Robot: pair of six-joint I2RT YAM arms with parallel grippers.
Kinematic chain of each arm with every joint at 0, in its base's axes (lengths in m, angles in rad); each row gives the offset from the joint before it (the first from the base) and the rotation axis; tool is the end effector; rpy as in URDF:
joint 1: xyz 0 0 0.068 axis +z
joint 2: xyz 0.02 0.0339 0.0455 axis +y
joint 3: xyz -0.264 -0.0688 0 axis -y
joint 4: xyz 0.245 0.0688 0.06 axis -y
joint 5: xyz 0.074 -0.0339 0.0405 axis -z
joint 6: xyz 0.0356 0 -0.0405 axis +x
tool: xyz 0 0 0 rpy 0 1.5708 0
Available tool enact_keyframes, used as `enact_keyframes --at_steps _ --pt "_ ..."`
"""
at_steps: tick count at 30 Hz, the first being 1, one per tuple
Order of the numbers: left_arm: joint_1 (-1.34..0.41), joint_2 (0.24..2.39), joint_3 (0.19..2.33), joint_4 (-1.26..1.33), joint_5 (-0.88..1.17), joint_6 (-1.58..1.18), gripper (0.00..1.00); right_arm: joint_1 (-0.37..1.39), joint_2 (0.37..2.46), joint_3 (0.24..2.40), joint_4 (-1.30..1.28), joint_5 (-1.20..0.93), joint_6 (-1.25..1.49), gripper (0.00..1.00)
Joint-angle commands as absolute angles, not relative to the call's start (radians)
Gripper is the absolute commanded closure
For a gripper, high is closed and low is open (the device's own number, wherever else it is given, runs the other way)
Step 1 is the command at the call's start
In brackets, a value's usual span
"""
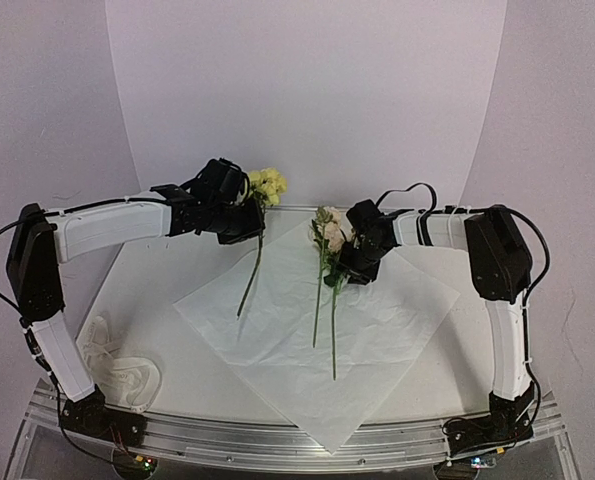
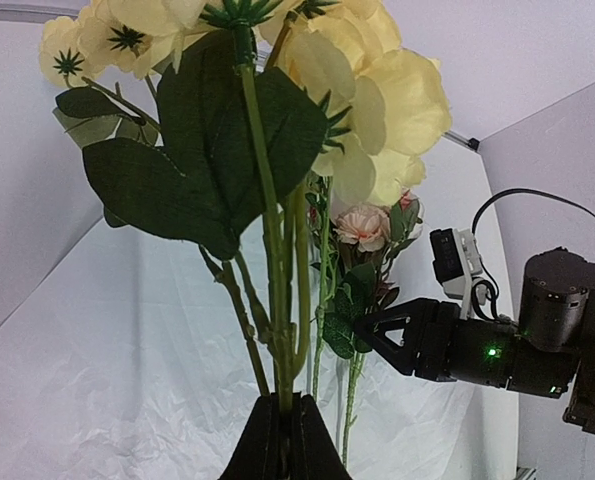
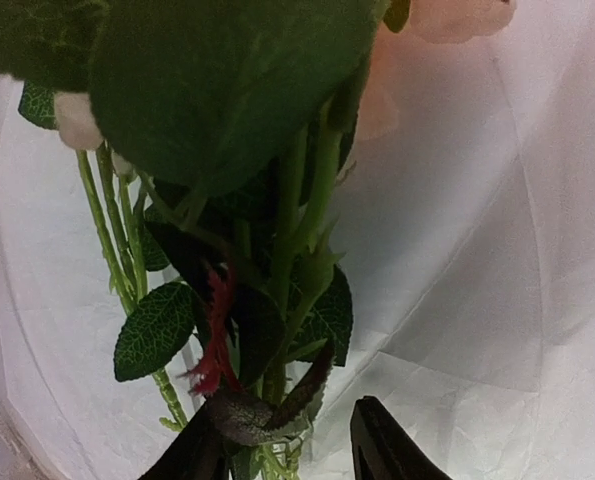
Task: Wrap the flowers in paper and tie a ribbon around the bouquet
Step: Adjust the fake flower on the flattened wrapping paper.
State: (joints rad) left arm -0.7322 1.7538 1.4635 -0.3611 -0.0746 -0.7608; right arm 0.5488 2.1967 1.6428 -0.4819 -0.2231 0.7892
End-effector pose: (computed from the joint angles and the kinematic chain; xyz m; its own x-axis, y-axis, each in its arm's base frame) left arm 0.3045 -0.2701 0.2941 -0.7559 -0.2451 -0.6071 0.1400 0.8453 -0.5156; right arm 0.3969 0.2519 0.1561 -0.9464 0.2327 -0.2240 0.0948 0.8632 0.4960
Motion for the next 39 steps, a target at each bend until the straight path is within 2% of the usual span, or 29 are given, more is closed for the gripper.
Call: enact_keyframes --at_steps 1,10,15,39 --pt "-0.735 1.701 1.465 -0.323 -0.090 -0.758 1.00 0.554 2.211 1.666 -0.450 -0.224 0.798 0.64" --pt "-0.735 1.714 1.471 -0.321 -0.089 -0.755 1.00 0.554 2.208 1.681 -0.450 -0.243 0.790 0.91" --pt "-0.735 1.721 1.463 -0.307 -0.083 -0.762 1.00 0.554 2.177 1.679 -0.459 -0.245 0.778 1.00" --pt "-0.735 1.715 1.421 -0.269 -0.075 -0.772 1.00 0.553 2.040 1.643 -0.501 -0.137 0.715 1.00"
